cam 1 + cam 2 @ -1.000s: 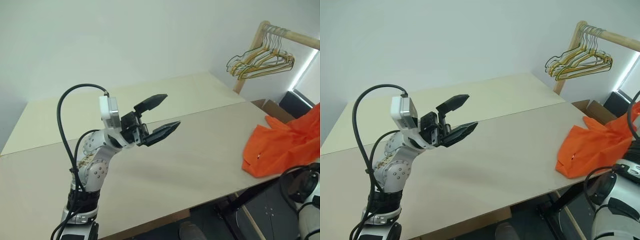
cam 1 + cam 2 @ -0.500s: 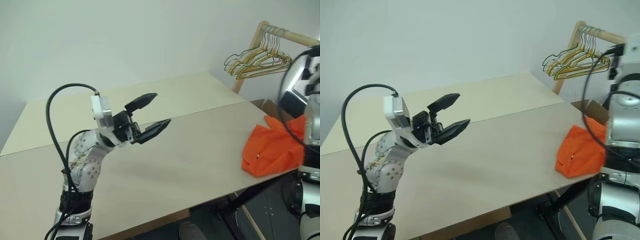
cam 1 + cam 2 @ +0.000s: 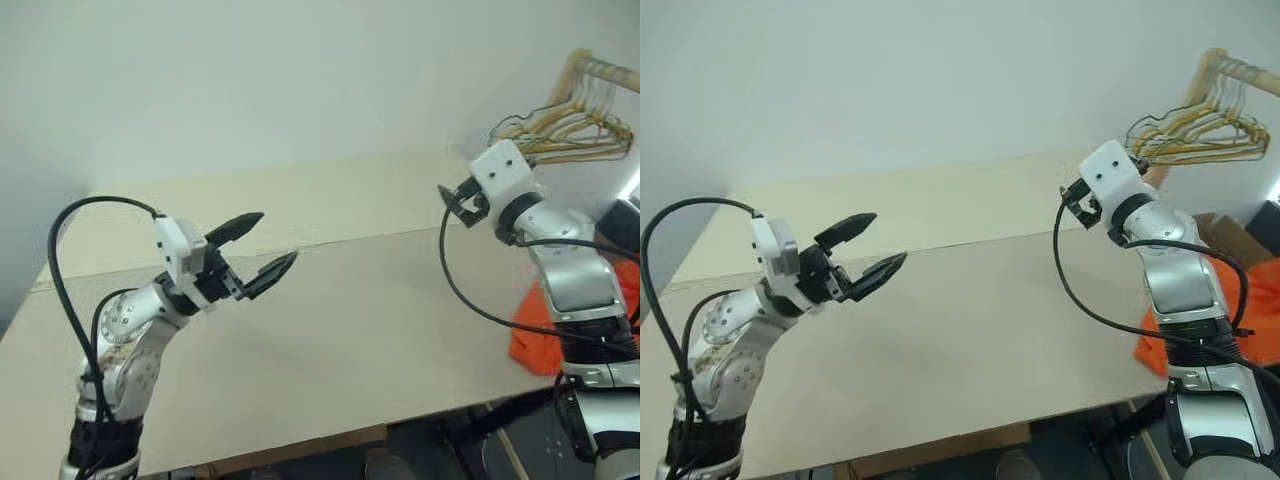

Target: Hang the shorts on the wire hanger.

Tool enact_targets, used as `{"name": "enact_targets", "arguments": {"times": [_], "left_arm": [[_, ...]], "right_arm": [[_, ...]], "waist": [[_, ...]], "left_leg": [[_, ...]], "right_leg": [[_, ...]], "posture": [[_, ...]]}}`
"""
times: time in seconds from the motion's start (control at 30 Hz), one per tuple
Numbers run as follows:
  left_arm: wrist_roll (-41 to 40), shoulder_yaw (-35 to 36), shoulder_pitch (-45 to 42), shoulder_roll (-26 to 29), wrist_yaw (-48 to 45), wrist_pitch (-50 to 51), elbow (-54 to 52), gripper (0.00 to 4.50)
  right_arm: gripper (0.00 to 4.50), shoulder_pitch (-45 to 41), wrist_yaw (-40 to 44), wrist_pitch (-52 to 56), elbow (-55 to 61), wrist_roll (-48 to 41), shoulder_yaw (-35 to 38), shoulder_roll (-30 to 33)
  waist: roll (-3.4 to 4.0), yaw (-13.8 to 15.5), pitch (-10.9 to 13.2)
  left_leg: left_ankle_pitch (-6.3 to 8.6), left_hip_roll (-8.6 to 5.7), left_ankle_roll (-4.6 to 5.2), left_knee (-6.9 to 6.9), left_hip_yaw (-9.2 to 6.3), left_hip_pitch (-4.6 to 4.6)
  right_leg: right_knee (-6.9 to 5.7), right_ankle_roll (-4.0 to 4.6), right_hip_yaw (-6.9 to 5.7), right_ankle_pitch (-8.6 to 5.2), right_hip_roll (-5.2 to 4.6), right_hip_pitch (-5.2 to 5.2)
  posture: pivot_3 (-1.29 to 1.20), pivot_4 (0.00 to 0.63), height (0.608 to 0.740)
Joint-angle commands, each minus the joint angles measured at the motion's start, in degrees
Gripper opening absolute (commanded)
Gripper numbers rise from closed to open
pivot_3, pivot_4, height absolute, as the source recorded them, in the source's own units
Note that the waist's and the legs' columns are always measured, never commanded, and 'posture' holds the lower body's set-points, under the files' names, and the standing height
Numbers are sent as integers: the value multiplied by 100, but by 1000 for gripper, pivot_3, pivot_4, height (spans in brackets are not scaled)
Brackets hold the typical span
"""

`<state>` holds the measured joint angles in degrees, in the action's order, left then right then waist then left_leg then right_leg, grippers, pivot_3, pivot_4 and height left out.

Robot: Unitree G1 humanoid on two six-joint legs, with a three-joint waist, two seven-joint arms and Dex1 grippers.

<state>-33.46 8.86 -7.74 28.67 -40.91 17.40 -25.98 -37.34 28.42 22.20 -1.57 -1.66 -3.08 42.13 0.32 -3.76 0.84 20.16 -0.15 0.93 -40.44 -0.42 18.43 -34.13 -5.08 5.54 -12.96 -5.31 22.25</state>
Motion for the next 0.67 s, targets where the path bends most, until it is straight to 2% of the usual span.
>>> {"name": "enact_targets", "arguments": {"times": [0.03,0.3,0.67], "left_arm": [[159,237,410,178,209,44,-377,4500],[67,456,1192,292,277,101,-693,4500],[117,586,2117,275,390,45,-1146,4500]], "right_arm": [[4448,49,977,-77,240,-206,-101,336],[4448,624,2048,-515,490,66,-550,721],[4448,1237,2721,-271,1040,220,-555,1268]], "waist": [[-2,163,2],[-34,614,13],[-50,747,16]], "left_leg": [[-2,-1,-4,7,1,0],[-14,2,-25,35,10,1],[-18,4,-31,48,24,-1]], "right_leg": [[2,1,-1,0,-1,1],[3,23,-28,-10,-1,11],[0,42,-50,-19,2,7]], "posture": [[127,0,740],[154,0,740],[175,0,740]]}}
